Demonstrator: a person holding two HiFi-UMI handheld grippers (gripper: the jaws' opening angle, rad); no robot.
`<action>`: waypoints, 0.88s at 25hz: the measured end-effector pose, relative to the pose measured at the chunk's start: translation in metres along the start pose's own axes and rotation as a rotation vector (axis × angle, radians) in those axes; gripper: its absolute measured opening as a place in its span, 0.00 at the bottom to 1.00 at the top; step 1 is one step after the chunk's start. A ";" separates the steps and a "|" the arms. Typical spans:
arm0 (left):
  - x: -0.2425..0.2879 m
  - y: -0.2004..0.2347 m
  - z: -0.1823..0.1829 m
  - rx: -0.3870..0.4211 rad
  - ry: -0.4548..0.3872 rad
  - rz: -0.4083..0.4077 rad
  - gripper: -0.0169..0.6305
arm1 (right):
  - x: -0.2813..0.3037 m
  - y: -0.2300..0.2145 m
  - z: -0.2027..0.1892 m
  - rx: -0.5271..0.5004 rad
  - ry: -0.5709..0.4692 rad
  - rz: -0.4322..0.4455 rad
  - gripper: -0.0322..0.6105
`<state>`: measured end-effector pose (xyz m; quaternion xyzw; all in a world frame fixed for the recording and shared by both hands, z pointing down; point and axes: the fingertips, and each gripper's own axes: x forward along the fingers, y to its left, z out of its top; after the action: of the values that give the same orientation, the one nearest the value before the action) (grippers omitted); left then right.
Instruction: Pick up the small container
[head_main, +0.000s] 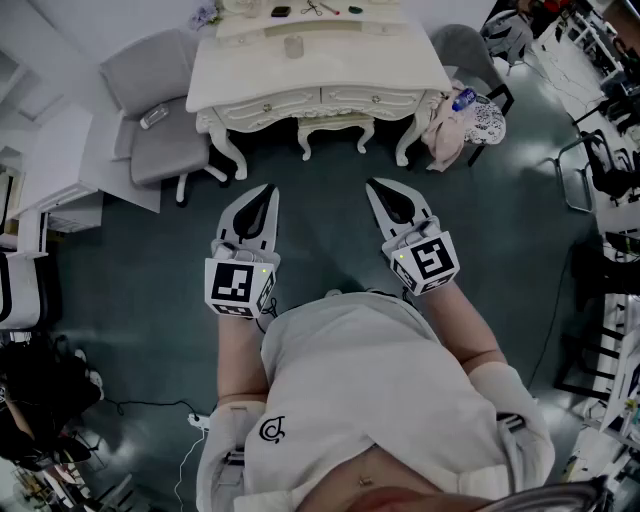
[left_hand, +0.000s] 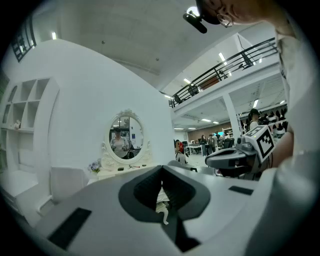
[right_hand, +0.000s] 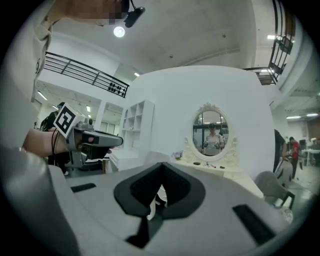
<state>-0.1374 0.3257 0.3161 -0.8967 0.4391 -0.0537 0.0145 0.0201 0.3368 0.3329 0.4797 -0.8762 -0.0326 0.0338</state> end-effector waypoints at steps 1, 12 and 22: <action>0.001 0.002 -0.001 -0.002 0.002 -0.001 0.05 | 0.002 0.000 -0.001 0.001 0.002 0.001 0.06; 0.008 0.011 -0.014 -0.048 0.018 -0.025 0.05 | 0.013 -0.005 -0.021 0.036 0.049 -0.043 0.06; 0.035 0.018 -0.031 -0.077 0.060 -0.023 0.05 | 0.031 -0.029 -0.041 0.086 0.085 -0.054 0.06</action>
<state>-0.1337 0.2875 0.3488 -0.8996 0.4308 -0.0635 -0.0339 0.0310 0.2938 0.3716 0.5051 -0.8613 0.0245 0.0496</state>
